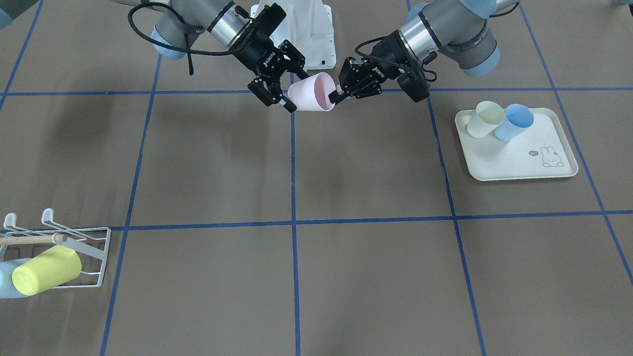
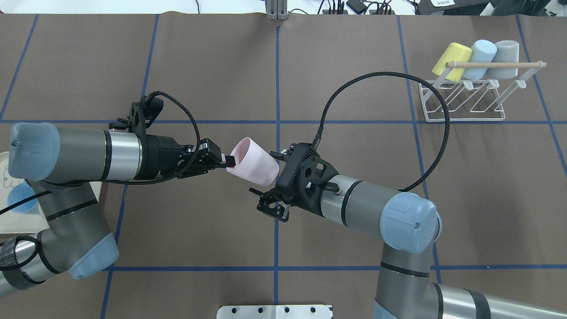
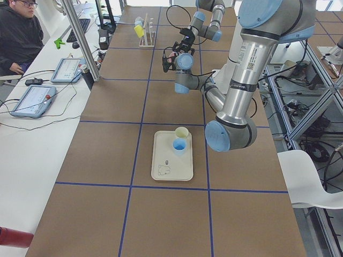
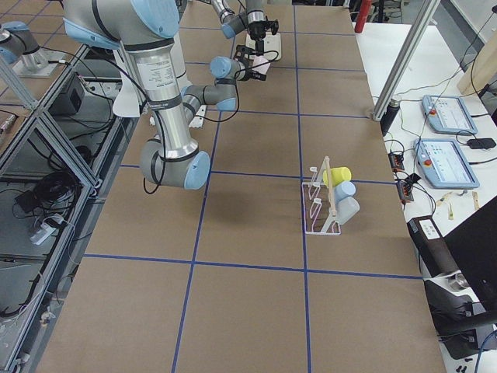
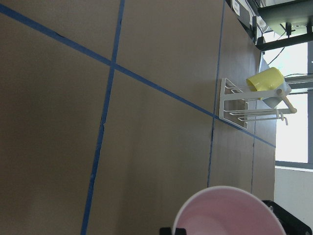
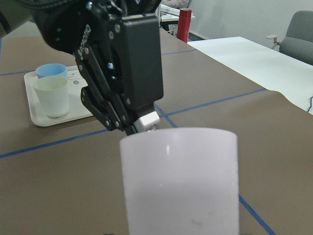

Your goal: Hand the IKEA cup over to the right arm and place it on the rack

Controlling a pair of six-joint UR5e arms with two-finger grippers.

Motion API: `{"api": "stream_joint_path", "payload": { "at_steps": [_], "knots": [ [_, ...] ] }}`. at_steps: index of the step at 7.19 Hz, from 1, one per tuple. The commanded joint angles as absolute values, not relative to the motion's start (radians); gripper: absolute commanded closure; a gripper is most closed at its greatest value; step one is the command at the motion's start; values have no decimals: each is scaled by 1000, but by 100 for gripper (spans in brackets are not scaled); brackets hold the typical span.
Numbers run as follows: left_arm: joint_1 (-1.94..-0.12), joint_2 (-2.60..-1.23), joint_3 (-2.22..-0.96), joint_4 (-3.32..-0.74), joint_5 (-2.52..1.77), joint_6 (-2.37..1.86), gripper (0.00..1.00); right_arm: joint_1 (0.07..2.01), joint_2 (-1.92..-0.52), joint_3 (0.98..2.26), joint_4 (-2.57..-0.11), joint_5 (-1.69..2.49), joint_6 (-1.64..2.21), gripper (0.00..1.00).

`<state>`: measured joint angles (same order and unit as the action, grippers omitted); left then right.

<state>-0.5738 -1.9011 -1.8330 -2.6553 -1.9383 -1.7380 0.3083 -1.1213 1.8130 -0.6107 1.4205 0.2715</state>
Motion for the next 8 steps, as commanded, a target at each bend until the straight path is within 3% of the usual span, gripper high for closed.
{"api": "stream_joint_path", "payload": {
  "at_steps": [1,4,5,6,7,8],
  "knots": [
    [-574,-1901,-1835,-2655,-1939,-1738,100,308,-1123,1813,-611,1420,272,10],
    [-574,-1901,-1836,-2657,-1940,-1738,100,308,-1121,1813,-611,1419,272,11],
    [-574,-1902,-1838,-2657,-1939,-1738,100,310,-1121,1813,-611,1419,272,24],
    [-574,-1901,-1836,-2657,-1940,-1738,100,310,-1121,1815,-611,1419,272,43],
    [-574,-1901,-1838,-2657,-1942,-1738,90,310,-1121,1815,-611,1419,272,56],
    [-574,-1902,-1842,-2658,-1945,-1736,65,313,-1123,1816,-611,1419,272,60]
  ]
}}
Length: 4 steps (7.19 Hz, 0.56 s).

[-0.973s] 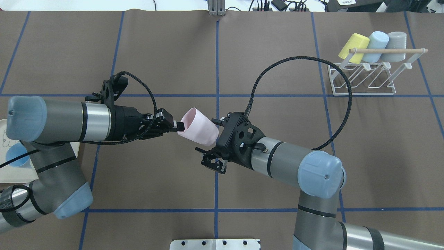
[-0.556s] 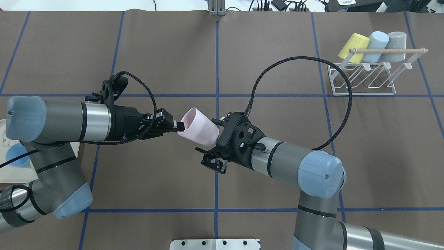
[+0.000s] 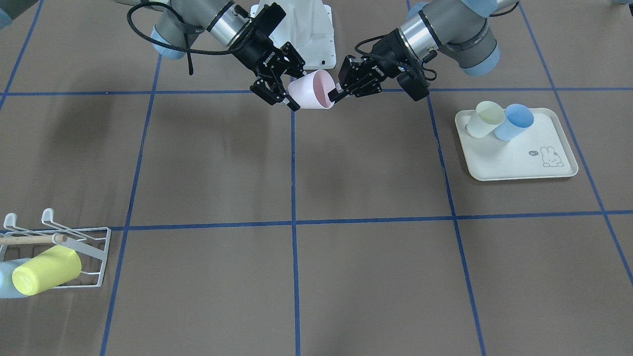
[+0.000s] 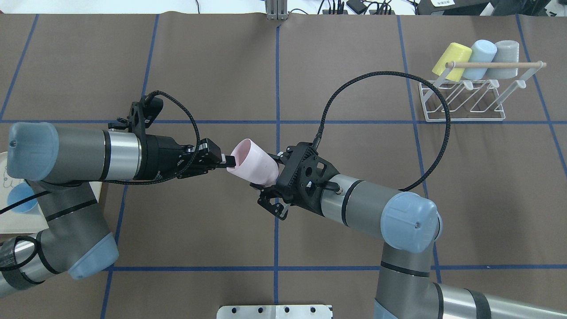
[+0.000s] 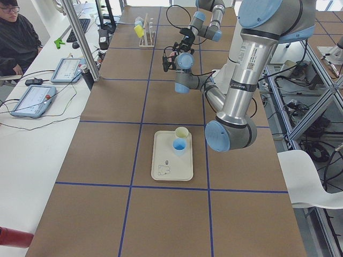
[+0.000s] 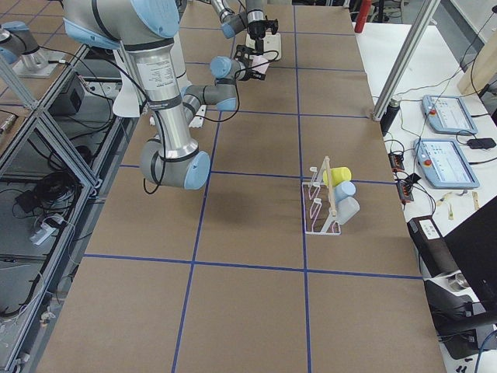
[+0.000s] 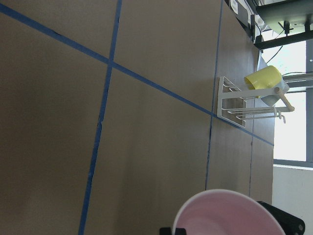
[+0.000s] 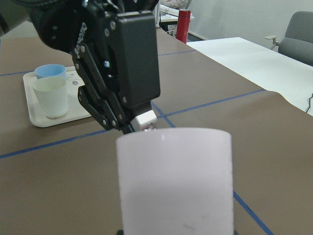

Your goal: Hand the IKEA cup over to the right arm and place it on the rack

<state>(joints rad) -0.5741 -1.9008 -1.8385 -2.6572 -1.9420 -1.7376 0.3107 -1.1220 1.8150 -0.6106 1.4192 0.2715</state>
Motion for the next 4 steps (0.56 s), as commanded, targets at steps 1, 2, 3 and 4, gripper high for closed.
{"api": "stream_joint_path", "payload": {
  "at_steps": [1,2,3,4],
  "knots": [
    [-574,-1902,-1844,-2657,-1944,-1721,1,313,-1121,1816,-611,1419,272,62],
    [-575,-1901,-1844,-2658,-1948,-1688,0,313,-1121,1816,-611,1419,272,62],
    [-577,-1899,-1844,-2657,-1950,-1684,0,313,-1123,1816,-611,1419,272,62],
    [-587,-1890,-1844,-2654,-1951,-1663,0,314,-1123,1816,-611,1419,272,62]
  ]
}}
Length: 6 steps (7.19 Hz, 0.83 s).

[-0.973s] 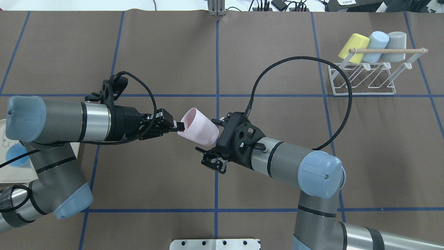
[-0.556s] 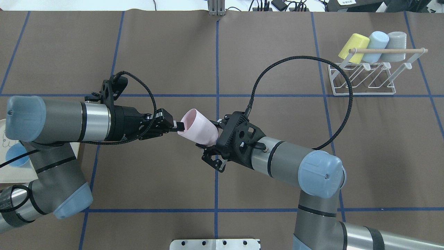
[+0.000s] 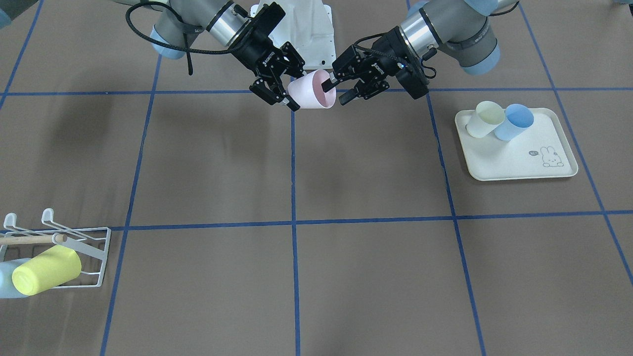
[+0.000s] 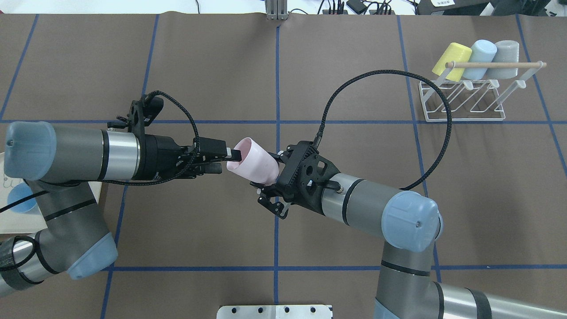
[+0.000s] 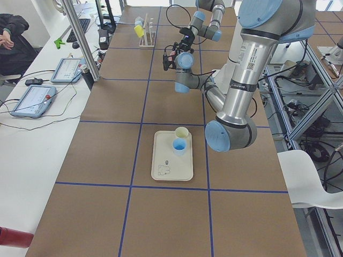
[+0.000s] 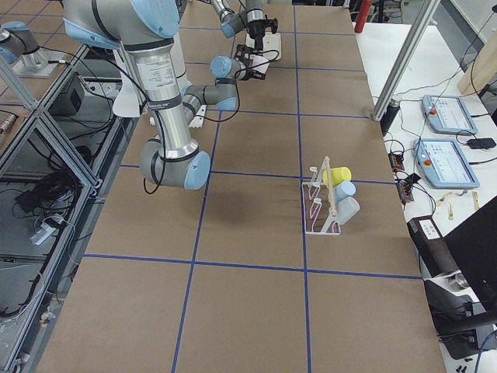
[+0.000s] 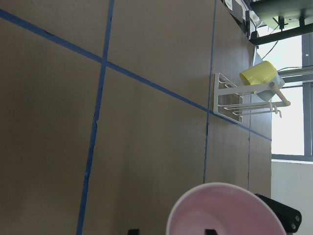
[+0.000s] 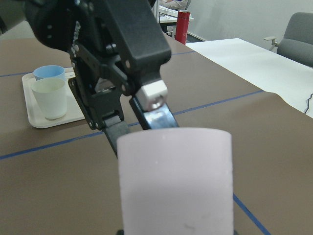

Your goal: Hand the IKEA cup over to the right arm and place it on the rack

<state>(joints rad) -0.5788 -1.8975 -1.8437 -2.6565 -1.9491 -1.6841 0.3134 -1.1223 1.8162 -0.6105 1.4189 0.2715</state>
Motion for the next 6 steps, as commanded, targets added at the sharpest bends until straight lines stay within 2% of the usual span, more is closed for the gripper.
{"api": "stream_joint_path", "payload": {
  "at_steps": [1,2,3,4,6],
  "knots": [
    [-604,-1858,-1844,-2643,-1953,-1614,0,328,-1124,1815,-614,1417,272,62],
    [-630,-1806,-1844,-2640,-1953,-1544,0,351,-1126,1809,-629,1417,272,63],
    [-653,-1743,-1844,-2640,-1951,-1435,0,383,-1127,1809,-699,1423,272,73],
    [-660,-1688,-1844,-2640,-1945,-1314,0,423,-1121,1812,-842,1422,268,75],
    [-658,-1677,-1842,-2643,-1942,-1296,0,545,-1123,1816,-1146,1419,157,81]
  ]
}}
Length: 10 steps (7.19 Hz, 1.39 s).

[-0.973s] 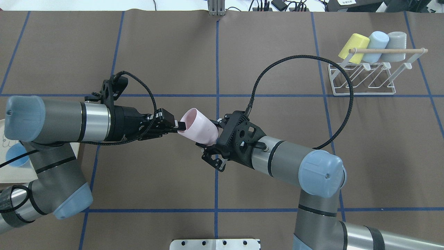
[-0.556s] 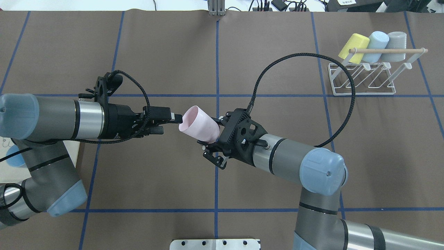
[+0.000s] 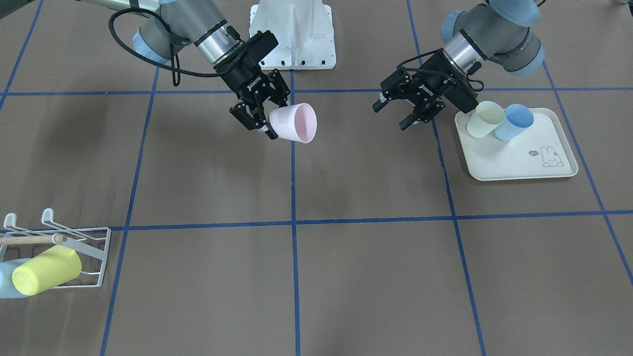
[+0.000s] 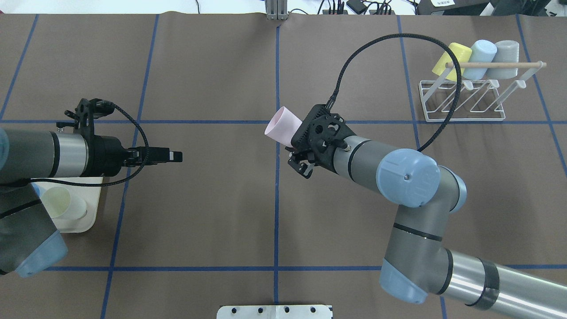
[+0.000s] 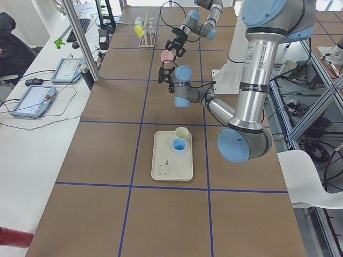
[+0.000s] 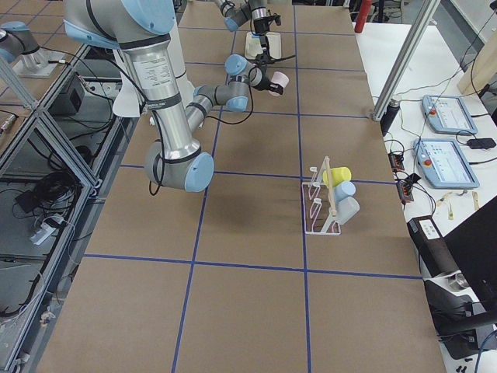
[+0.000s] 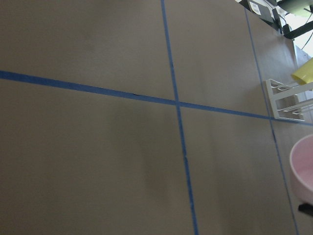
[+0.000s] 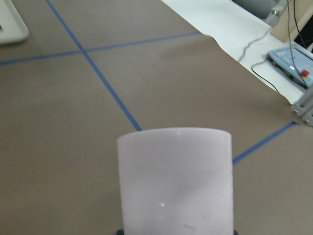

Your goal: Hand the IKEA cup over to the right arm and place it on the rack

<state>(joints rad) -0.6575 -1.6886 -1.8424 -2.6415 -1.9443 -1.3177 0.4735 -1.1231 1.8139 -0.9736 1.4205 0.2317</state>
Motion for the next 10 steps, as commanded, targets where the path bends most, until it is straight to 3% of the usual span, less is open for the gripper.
{"api": "stream_joint_path", "payload": {
  "at_steps": [1,6,10],
  "knots": [
    [-655,-1675,-1844,-2643,-1939,-1296,0,604,-1123,1816,-1276,1405,-18,82],
    [-646,-1677,-1835,-2645,-1911,-1301,0,845,-1163,2009,-1821,1258,-718,81],
    [-644,-1681,-1833,-2648,-1899,-1304,0,865,-1330,2003,-1830,1051,-922,75]
  ]
}}
